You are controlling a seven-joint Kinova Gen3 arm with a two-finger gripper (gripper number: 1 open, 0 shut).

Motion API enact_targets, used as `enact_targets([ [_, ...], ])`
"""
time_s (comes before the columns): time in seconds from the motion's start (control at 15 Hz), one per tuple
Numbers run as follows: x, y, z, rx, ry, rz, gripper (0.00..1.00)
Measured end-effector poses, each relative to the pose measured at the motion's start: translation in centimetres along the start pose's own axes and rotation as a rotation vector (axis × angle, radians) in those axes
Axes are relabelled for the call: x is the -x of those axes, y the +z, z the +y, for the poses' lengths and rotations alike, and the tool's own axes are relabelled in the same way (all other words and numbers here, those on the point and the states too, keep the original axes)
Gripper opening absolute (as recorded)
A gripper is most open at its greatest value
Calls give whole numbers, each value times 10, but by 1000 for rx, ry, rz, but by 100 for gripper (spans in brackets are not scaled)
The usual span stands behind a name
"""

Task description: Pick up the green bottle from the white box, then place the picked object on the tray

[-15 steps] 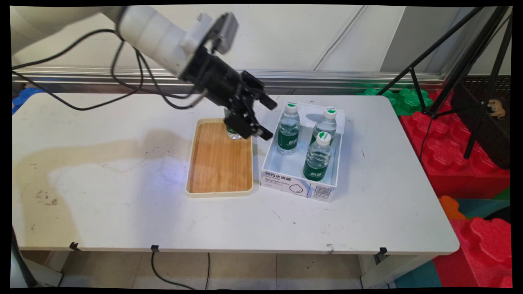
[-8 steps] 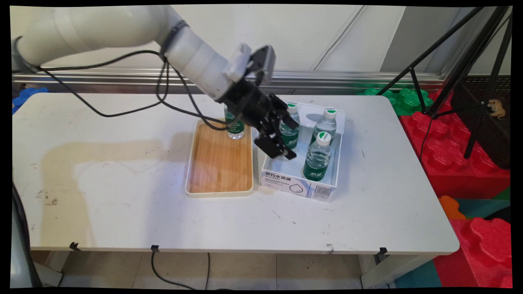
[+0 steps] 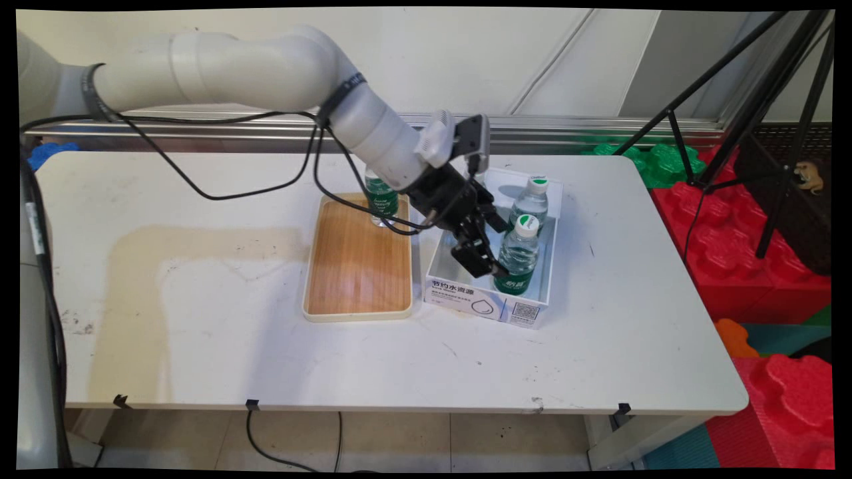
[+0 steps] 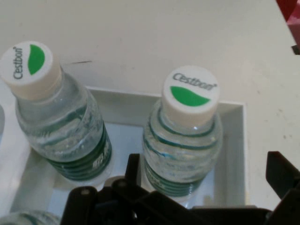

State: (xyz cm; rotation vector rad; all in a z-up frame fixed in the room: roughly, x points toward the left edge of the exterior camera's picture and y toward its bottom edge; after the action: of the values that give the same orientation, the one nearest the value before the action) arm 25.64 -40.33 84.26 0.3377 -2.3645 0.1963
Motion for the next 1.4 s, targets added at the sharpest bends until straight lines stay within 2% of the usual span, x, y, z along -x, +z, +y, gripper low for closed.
enact_targets([
  [0.47,-3,38,-8,-5,-18,-16,100],
  [0.73,-4,46,-11,-7,-24,-12,100],
  [0.8,-4,47,-12,-7,-26,-9,0],
  [1.4,-9,46,-13,-1,-52,21,0],
])
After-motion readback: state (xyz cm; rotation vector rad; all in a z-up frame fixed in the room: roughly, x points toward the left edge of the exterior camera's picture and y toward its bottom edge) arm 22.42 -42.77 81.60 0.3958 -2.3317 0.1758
